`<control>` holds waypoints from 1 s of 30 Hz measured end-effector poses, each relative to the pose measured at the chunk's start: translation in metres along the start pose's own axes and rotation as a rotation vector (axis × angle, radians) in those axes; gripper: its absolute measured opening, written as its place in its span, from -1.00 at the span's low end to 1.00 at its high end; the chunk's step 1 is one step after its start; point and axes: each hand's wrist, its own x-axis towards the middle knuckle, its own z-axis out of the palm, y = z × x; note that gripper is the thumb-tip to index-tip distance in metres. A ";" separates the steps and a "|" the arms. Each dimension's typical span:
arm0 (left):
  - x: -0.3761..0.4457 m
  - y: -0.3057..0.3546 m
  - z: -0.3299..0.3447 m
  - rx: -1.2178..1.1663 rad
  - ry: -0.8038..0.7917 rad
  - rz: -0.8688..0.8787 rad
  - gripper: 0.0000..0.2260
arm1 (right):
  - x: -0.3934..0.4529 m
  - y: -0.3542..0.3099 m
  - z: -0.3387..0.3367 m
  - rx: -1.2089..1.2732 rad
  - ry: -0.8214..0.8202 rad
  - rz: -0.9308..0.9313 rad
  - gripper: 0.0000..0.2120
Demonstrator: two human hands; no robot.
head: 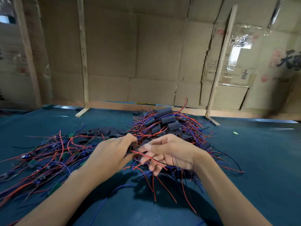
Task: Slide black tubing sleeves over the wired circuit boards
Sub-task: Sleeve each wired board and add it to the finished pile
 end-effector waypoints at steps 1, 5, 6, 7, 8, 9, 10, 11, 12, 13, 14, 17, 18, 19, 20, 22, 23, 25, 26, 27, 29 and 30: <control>0.003 0.002 0.000 0.017 -0.006 0.012 -0.68 | -0.001 0.000 0.000 -0.014 -0.019 0.027 -0.65; 0.006 0.006 0.007 0.010 -0.021 0.143 -0.61 | 0.003 0.005 0.009 -0.163 -0.041 0.070 -0.77; 0.005 0.007 0.009 -0.003 -0.038 0.166 -0.54 | 0.005 0.006 0.012 -0.191 -0.028 0.068 -0.83; 0.004 0.006 0.011 -0.026 -0.050 0.182 -0.51 | 0.006 0.008 0.014 -0.220 0.000 0.057 -0.88; 0.004 0.004 0.013 -0.053 -0.054 0.188 -0.52 | 0.008 0.008 0.015 -0.254 0.041 0.039 -0.90; 0.002 0.002 0.014 -0.087 -0.067 0.173 -0.56 | 0.009 0.008 0.015 -0.282 0.090 0.019 -0.89; 0.001 0.001 0.014 -0.113 -0.080 0.147 -0.59 | 0.010 0.008 0.014 -0.284 0.140 0.001 -0.89; 0.000 -0.001 0.014 -0.133 -0.093 0.124 -0.60 | 0.011 0.008 0.013 -0.259 0.185 -0.013 -0.90; -0.001 -0.003 0.013 -0.154 -0.100 0.110 -0.59 | 0.012 0.007 0.011 -0.219 0.217 -0.024 -0.90; -0.002 -0.004 0.011 -0.181 -0.116 0.094 -0.57 | 0.012 0.006 0.009 -0.178 0.236 -0.034 -0.90; -0.003 -0.005 0.010 -0.212 -0.125 0.072 -0.57 | 0.012 0.005 0.008 -0.149 0.247 -0.040 -0.90; -0.003 -0.007 0.010 -0.265 -0.128 0.017 -0.60 | 0.013 0.005 0.007 -0.147 0.269 -0.039 -0.87; -0.003 -0.007 0.010 -0.257 -0.127 0.009 -0.58 | 0.014 0.006 0.007 -0.168 0.286 -0.044 -0.88; -0.002 -0.008 0.009 -0.244 -0.128 0.005 -0.56 | 0.016 0.007 0.007 -0.187 0.310 -0.049 -0.88; -0.002 -0.008 0.009 -0.227 -0.129 0.008 -0.53 | 0.017 0.008 0.007 -0.201 0.339 -0.055 -0.87; -0.002 -0.010 0.009 -0.202 -0.136 0.016 -0.48 | 0.019 0.010 0.007 -0.232 0.401 -0.073 -0.87; -0.002 -0.011 0.009 -0.202 -0.141 0.008 -0.48 | 0.019 0.010 0.008 -0.251 0.426 -0.082 -0.87; -0.003 -0.011 0.010 -0.229 -0.153 -0.041 -0.50 | 0.018 0.009 0.008 -0.284 0.444 -0.093 -0.87; -0.004 -0.011 0.011 -0.229 -0.153 -0.053 -0.53 | 0.018 0.009 0.009 -0.296 0.442 -0.096 -0.87; -0.004 -0.010 0.012 -0.213 -0.146 -0.050 -0.58 | 0.018 0.008 0.010 -0.305 0.441 -0.098 -0.88; -0.004 -0.009 0.014 -0.182 -0.112 -0.034 -0.66 | 0.018 0.008 0.012 -0.319 0.445 -0.104 -0.90; -0.004 -0.008 0.014 -0.189 -0.098 -0.045 -0.68 | 0.019 0.007 0.013 -0.328 0.448 -0.109 -0.91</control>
